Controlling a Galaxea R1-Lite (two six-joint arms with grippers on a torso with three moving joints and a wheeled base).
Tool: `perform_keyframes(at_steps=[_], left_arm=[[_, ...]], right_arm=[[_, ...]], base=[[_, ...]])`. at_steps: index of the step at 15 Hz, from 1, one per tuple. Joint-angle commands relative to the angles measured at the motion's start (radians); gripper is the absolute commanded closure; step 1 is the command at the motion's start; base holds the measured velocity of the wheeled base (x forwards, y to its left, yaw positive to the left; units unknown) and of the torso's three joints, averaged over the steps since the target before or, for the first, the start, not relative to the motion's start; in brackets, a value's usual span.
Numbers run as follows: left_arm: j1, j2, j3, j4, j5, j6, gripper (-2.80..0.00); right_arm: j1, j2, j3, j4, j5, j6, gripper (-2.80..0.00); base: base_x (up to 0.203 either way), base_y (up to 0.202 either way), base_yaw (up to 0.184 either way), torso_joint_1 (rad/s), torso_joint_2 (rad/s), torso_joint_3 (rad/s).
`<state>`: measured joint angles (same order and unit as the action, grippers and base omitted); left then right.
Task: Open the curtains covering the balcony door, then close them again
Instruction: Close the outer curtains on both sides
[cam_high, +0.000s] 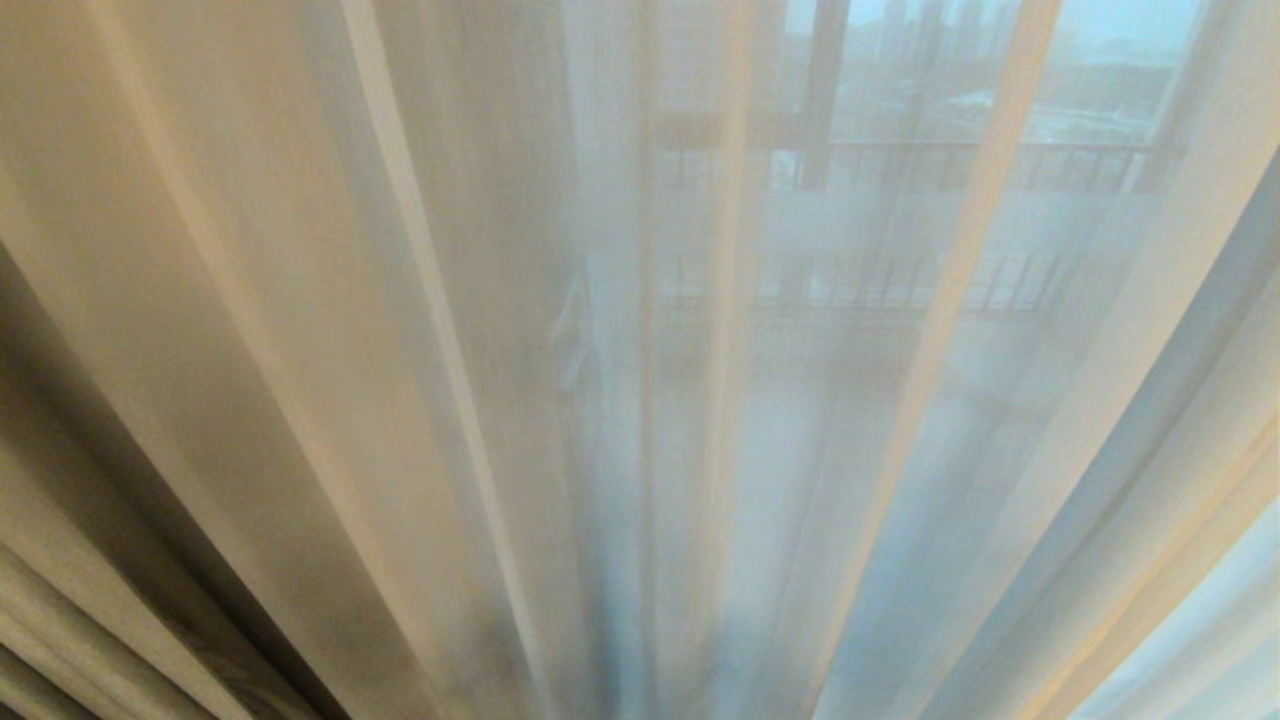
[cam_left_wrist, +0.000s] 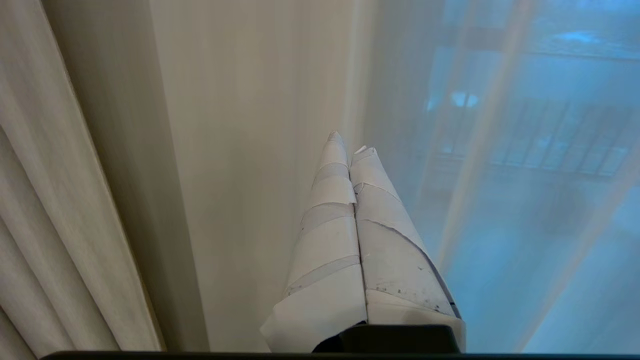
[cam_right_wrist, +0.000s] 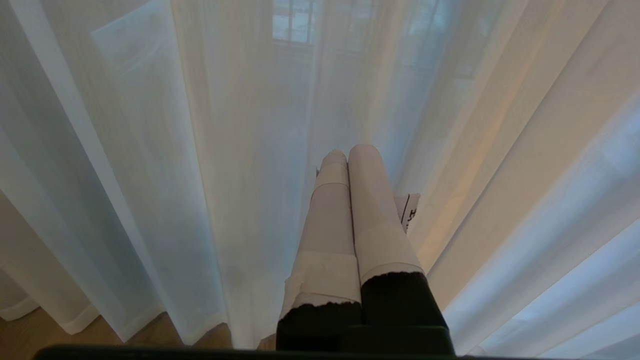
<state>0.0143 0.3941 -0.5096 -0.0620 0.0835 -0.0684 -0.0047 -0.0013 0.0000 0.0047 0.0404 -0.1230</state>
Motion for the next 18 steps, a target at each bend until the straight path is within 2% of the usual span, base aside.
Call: perform_keyframes(at_steps=[1,5,6,9,11,14,18], left_arm=[[0.040,0.201,-0.084,-0.022,0.005,-0.026,0.00],[0.161,0.368,-0.255,-0.039,0.015,-0.088,0.00],[0.188,0.392,-0.282,-0.040,0.026,-0.092,-2.80],[0.288,0.508,-0.384,-0.041,0.088,-0.092,-2.80],[0.384,0.588,-0.463,-0.040,0.123,-0.088,-2.80],[0.516,0.725,-0.563,-0.040,0.134,-0.086,-2.80],[0.628,0.922,-0.719,-0.045,0.133,-0.089,-2.80]], right_arm=[[0.000,0.001,0.000,0.000,0.001,-0.001,0.00],[0.000,0.001,0.000,0.000,0.001,-0.001,0.00],[0.000,0.001,0.000,0.000,0.001,-0.001,0.00],[0.000,0.001,0.000,0.000,0.001,-0.001,0.00],[0.000,0.001,0.000,0.000,0.001,-0.001,0.00],[0.000,0.001,0.000,0.000,0.001,-0.001,0.00],[0.001,0.001,0.000,0.000,0.001,-0.001,0.00]], base=[[0.000,0.000,0.000,0.000,0.00,0.000],[0.000,0.000,0.000,0.000,0.00,0.000],[0.000,0.000,0.000,0.000,0.00,0.000],[0.000,0.000,0.000,0.000,0.00,0.000],[0.000,0.000,0.000,0.000,0.00,0.000],[0.000,0.000,0.000,0.000,0.00,0.000],[0.000,0.000,0.000,0.000,0.00,0.000]])
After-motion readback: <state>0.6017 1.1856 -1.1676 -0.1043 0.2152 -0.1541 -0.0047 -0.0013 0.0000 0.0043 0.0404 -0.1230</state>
